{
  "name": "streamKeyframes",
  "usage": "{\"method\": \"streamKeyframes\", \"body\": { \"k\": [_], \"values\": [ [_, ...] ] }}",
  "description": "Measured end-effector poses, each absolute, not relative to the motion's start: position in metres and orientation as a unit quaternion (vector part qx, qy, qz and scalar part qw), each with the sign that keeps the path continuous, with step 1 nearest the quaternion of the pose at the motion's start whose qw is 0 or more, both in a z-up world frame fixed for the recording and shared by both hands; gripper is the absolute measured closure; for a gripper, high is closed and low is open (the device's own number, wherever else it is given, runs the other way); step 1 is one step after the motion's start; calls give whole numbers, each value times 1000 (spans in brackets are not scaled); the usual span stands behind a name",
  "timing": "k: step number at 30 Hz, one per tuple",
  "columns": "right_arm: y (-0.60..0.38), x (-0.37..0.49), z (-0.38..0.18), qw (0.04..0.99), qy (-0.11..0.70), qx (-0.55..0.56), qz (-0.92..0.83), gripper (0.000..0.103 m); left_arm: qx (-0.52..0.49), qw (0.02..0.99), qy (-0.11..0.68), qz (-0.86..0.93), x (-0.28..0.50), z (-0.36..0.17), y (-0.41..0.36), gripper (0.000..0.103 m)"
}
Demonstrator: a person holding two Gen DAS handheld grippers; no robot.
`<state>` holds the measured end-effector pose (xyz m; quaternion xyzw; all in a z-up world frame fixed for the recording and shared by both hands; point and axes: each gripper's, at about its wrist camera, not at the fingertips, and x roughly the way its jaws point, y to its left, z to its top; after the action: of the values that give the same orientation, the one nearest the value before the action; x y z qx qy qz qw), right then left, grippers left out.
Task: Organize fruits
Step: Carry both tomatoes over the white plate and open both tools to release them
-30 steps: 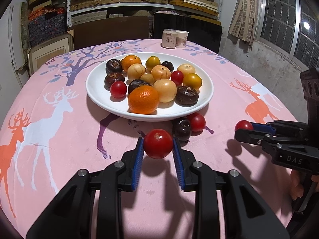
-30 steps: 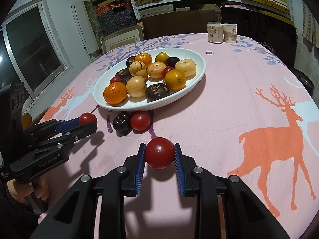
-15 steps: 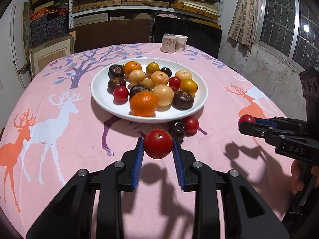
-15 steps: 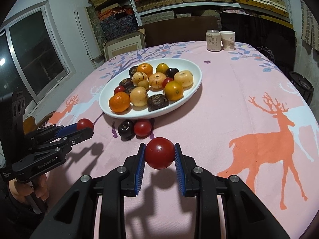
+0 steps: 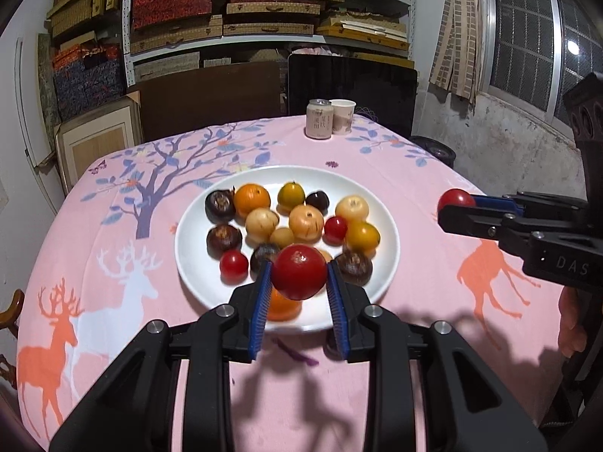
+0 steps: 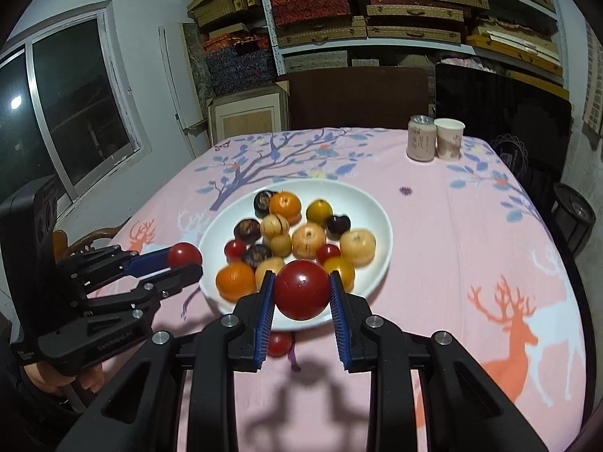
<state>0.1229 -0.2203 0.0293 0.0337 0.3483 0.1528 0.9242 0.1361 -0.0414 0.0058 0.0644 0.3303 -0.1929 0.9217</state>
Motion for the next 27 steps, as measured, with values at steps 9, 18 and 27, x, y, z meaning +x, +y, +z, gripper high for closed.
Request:
{"method": "streamKeyframes", "body": {
  "k": [9,18,27],
  "values": [
    [-210,178,26,920,360,32,152,74,67,917,350,-179,192,-7,-46,74],
    [-200,228,7,915,378,32,139,74,74,914,363,-165,231,-24,-51,75],
    [-206,227,1,917,374,34,137,58,66,922,361,-125,234,-26,-39,36]
  ]
}}
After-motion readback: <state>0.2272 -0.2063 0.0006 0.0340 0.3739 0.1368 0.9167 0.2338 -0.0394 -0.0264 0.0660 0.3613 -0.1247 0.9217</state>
